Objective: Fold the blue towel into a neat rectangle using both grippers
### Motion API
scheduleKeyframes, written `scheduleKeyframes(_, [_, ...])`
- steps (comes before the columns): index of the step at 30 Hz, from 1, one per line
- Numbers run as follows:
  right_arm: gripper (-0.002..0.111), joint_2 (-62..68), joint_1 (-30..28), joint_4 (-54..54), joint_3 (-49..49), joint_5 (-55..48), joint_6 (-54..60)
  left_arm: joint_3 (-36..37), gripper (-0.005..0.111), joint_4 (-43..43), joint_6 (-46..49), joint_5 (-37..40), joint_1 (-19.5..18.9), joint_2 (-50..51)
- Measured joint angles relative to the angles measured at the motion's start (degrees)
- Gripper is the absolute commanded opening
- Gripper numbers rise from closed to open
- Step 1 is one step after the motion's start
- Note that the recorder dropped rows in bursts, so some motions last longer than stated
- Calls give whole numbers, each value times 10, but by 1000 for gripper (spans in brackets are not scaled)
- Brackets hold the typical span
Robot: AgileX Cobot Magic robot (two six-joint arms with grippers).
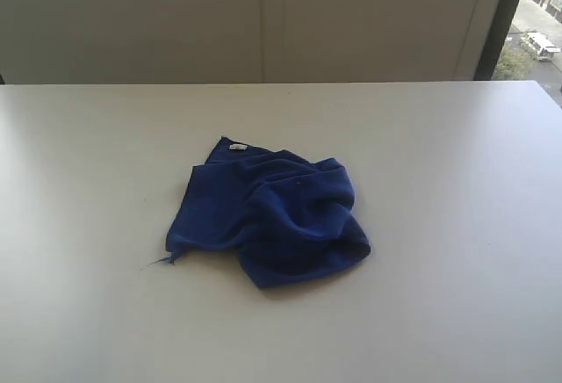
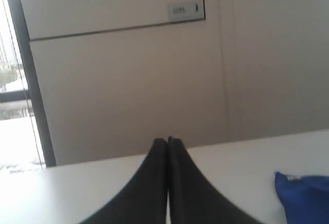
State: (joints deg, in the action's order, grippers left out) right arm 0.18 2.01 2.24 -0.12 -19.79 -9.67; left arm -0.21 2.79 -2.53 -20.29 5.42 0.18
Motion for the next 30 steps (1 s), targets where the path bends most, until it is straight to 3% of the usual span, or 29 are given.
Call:
scheduleKeyframes(9, [0, 0, 0, 0, 0, 0, 0, 0, 0, 0, -21, -132, 0, 0])
scheduleKeyframes(15, [0, 0, 0, 0, 0, 0, 0, 0, 0, 0, -159, -143, 0, 0])
scheduleKeyframes(30, [0, 0, 0, 0, 0, 0, 0, -13, 0, 2, -179, -138, 0, 0])
